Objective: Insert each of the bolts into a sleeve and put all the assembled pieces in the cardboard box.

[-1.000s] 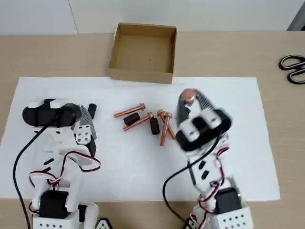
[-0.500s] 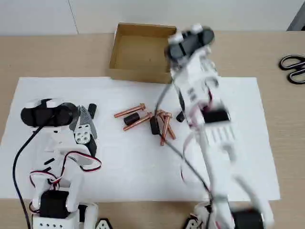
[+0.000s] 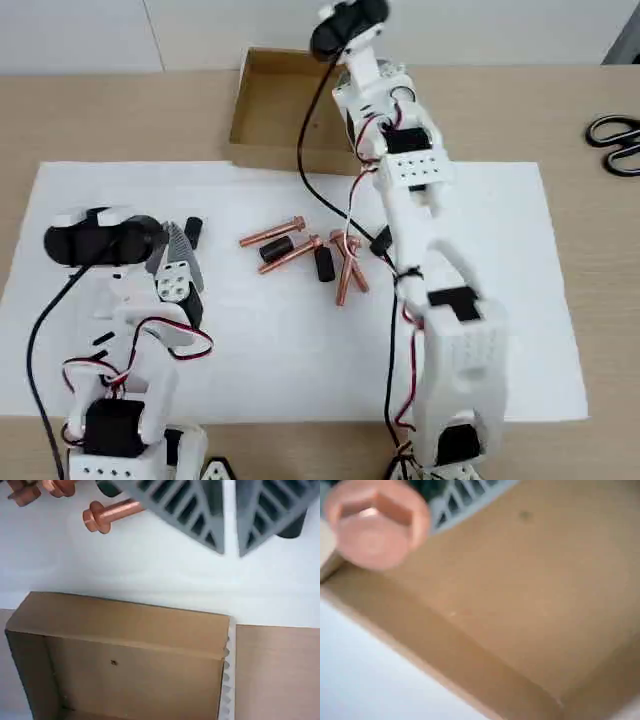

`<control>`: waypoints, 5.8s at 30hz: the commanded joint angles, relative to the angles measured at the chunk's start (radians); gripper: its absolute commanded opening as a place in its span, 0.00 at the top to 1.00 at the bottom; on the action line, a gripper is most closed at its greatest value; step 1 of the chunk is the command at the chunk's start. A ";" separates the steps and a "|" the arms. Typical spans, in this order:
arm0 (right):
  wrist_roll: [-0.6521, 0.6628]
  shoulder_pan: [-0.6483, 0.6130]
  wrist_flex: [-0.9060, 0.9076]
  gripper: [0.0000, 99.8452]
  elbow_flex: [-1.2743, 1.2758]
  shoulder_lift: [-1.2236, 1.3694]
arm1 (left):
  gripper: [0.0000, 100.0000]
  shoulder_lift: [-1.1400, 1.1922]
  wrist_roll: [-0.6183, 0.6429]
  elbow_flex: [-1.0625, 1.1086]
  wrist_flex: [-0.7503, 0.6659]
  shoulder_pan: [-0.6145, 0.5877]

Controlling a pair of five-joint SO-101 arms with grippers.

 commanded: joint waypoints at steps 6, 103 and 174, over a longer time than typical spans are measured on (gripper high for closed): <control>0.084 -0.045 0.004 1.00 -0.480 0.357 | 0.99 -0.005 0.003 -0.004 0.006 -0.005; 0.091 0.297 1.264 0.82 -0.044 -0.765 | 0.99 -0.006 0.006 -0.119 0.264 0.181; -0.954 0.008 0.340 0.82 1.056 -0.995 | 0.99 -0.006 0.008 -0.111 0.267 0.176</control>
